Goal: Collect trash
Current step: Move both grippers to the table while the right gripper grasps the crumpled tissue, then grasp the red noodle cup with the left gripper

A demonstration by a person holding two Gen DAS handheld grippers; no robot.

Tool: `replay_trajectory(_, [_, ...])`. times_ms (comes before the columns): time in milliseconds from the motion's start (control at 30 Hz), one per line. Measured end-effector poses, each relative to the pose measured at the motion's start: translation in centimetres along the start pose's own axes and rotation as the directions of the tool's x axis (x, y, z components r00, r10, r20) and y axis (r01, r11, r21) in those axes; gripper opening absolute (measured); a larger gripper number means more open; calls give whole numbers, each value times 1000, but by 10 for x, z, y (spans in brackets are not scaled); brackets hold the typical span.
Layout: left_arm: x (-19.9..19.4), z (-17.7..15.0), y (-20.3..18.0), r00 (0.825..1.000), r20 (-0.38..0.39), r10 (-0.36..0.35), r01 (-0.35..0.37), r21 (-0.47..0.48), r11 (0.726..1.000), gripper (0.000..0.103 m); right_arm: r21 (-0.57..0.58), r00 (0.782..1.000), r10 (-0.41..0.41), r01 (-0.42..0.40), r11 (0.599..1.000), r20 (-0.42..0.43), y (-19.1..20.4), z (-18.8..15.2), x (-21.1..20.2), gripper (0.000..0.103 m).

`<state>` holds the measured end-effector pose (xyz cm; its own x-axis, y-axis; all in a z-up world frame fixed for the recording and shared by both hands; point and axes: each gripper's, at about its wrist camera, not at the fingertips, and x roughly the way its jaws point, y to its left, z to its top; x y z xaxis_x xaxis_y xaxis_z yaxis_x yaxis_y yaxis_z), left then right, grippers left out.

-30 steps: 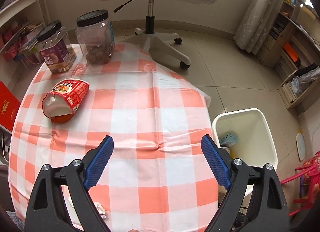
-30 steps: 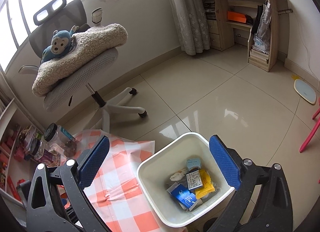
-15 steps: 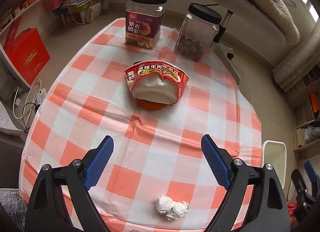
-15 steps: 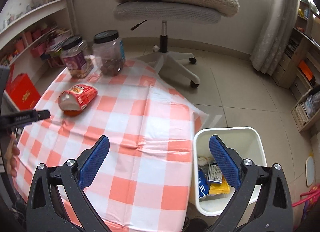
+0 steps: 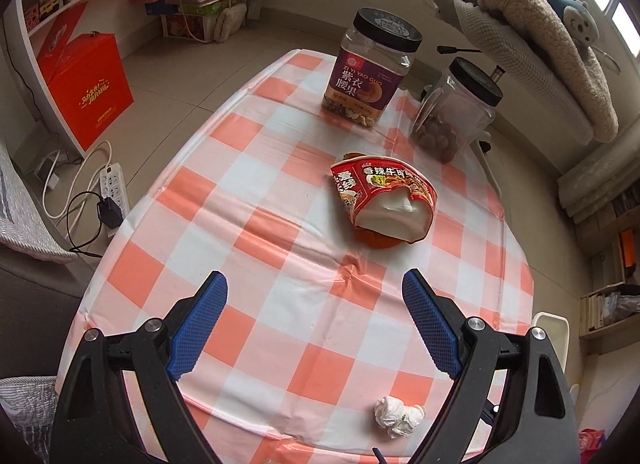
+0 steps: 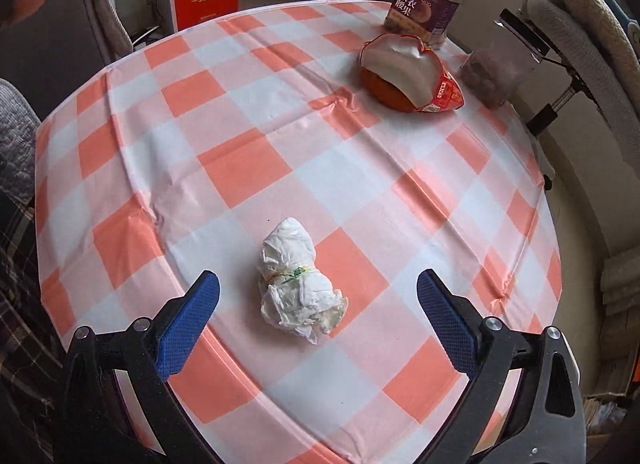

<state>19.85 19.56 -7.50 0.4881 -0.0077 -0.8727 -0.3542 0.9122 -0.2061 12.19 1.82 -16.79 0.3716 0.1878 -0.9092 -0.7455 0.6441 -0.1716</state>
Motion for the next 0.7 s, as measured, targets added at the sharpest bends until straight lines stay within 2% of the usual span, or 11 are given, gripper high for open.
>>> replay_trajectory(67, [2,3,8,1000,-4,4,-4,-13,1000,87,14,999,23,-22,1000,-39,1,3,15,83])
replay_trajectory(100, [3,4,11,1000,-6,5,-5,-20,1000,87,29,997,49,-48,998,-64,0,3,22,68])
replay_trajectory(133, [4,6,13,1000,-8,5,-5,-26,1000,87,52,992,86,-81,995,-91,0,3,30,45])
replay_trajectory(167, [5,8,15,1000,-9,6,-6,-29,1000,87,86,986,134,-126,988,-96,-2,2,33,41])
replay_trajectory(200, [7,10,16,1000,-12,6,-7,-28,1000,87,107,985,150,-140,984,-89,-5,4,31,30])
replay_trajectory(333, [19,14,5,1000,-19,21,-20,41,999,87,219,981,175,-153,964,-86,-30,5,23,30])
replay_trajectory(467, [35,12,-28,999,-18,33,-29,182,983,87,385,989,142,-119,915,-31,-78,1,3,30])
replay_trajectory(567, [51,10,-57,998,-2,63,-59,318,946,88,485,994,105,-109,868,36,-112,-3,-21,30])
replay_trajectory(700, [77,6,-86,997,-24,67,-49,454,889,88,577,993,57,-107,809,105,-151,-9,-40,30])
